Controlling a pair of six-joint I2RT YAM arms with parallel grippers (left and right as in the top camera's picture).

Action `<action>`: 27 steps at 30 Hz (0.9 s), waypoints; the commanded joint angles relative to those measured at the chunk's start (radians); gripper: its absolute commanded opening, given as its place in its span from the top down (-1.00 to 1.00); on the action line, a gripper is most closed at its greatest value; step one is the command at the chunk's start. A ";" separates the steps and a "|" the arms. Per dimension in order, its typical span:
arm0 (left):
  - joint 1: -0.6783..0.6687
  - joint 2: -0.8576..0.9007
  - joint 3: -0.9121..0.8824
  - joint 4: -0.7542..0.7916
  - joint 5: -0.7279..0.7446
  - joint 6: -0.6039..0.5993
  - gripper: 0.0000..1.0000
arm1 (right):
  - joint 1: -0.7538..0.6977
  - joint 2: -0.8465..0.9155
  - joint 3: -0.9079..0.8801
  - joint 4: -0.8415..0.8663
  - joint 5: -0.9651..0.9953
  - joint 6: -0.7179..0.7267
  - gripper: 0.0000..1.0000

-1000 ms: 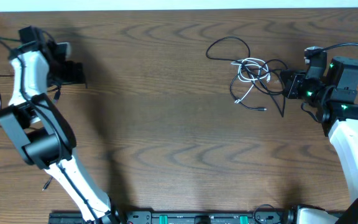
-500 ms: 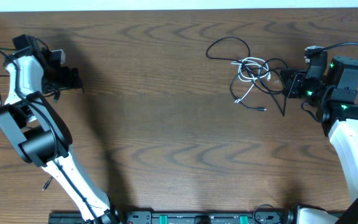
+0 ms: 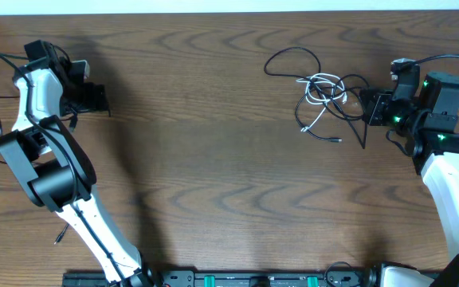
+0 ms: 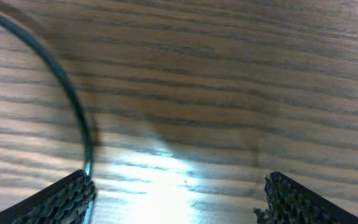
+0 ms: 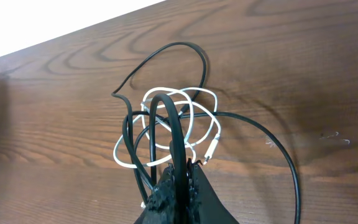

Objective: Untangle cables

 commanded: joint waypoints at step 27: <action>0.263 0.078 -0.005 0.080 -0.184 -0.275 -0.77 | -0.003 -0.015 0.008 -0.001 -0.003 0.015 0.98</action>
